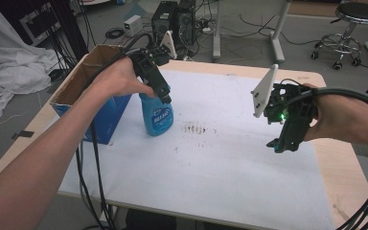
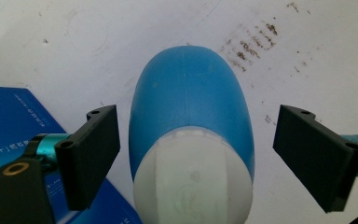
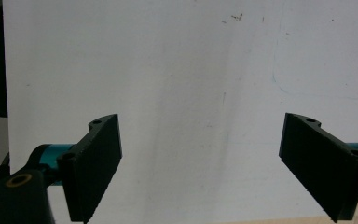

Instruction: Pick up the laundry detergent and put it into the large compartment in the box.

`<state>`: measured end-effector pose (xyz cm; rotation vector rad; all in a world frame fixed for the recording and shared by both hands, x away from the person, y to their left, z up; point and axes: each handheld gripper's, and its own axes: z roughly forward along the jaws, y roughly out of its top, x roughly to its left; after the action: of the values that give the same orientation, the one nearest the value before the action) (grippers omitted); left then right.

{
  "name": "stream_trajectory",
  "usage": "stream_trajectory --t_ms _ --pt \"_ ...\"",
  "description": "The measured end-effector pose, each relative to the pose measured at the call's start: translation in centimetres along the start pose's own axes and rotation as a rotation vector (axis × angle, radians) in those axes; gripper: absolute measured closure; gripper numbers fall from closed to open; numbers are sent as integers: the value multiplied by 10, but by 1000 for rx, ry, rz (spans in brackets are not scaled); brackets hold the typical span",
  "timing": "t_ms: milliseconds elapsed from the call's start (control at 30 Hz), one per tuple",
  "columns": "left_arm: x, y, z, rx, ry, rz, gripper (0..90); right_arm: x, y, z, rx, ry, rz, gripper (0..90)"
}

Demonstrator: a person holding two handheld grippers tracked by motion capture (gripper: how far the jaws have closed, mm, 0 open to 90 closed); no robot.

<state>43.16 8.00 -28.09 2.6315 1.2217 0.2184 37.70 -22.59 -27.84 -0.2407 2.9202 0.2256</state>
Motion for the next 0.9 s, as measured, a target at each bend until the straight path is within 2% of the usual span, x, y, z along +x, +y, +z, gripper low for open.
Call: stream_trajectory --t_ms 67,100,433,567,900 --pt "-1 -1 1 -20 -3 -12 166 0 0 0 0 -1 1 121" --pt "-1 -2 1 -16 -2 -2 172 0 0 0 1 -1 0 122" --pt "-2 -6 1 -43 -8 -20 238 0 1 1 4 -1 1 122" --pt "-1 -7 -1 -69 -14 -45 249 0 1 1 5 -1 -1 122" --pt "0 -9 -3 -69 -14 -43 283 1 2 2 7 -4 9 122"
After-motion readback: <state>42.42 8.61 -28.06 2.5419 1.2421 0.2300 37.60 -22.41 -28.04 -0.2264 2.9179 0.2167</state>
